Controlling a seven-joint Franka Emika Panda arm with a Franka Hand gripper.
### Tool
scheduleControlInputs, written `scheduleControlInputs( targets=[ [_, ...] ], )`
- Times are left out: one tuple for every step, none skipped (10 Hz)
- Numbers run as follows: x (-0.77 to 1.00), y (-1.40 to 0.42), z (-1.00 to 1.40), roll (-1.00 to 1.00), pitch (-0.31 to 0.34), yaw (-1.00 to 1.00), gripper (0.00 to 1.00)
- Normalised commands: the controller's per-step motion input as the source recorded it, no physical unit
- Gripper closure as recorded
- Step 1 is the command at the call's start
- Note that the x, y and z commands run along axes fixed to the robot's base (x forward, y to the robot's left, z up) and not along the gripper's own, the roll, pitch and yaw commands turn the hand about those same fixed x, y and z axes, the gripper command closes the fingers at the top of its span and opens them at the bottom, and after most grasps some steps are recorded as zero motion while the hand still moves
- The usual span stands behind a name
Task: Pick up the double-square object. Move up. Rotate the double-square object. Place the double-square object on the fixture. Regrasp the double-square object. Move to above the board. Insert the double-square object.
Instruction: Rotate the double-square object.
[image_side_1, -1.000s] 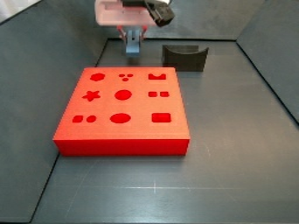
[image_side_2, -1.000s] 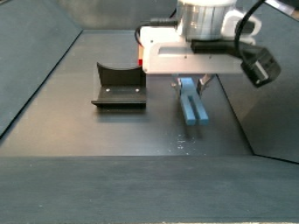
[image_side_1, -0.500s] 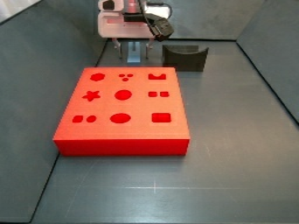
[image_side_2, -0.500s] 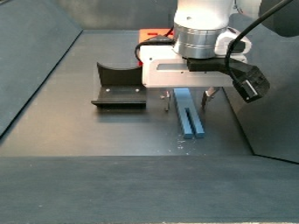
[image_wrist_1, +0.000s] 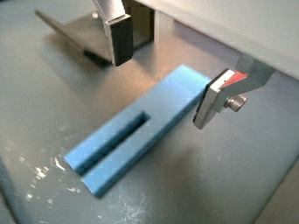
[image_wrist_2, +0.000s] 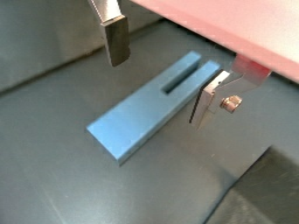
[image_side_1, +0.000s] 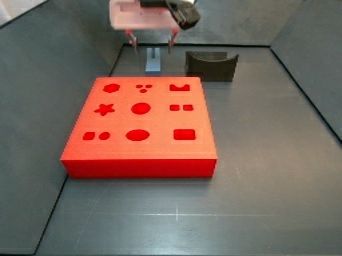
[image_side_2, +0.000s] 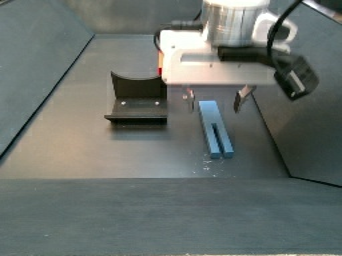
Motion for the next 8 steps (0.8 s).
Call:
scheduleControlInputs(
  targets=[
    [-0.02, 0.01, 1.00, 0.04, 0.080, -0.01, 0.00],
    [-0.02, 0.01, 1.00, 0.05, 0.079, -0.01, 0.00],
    [-0.03, 0.01, 1.00, 0.07, 0.080, -0.01, 0.00],
    [-0.03, 0.01, 0.85, 0.08, 0.082, -0.01, 0.00],
    [-0.03, 0.01, 0.66, 0.09, 0.084, 0.01, 0.00],
    [0.00, 0.00, 0.00, 0.00, 0.000, 1.00, 0.00],
    [0.00, -0.01, -0.15, 0.00, 0.001, 1.00, 0.00],
    [0.01, 0.00, -0.26, 0.00, 0.001, 1.00, 0.00]
  ],
)
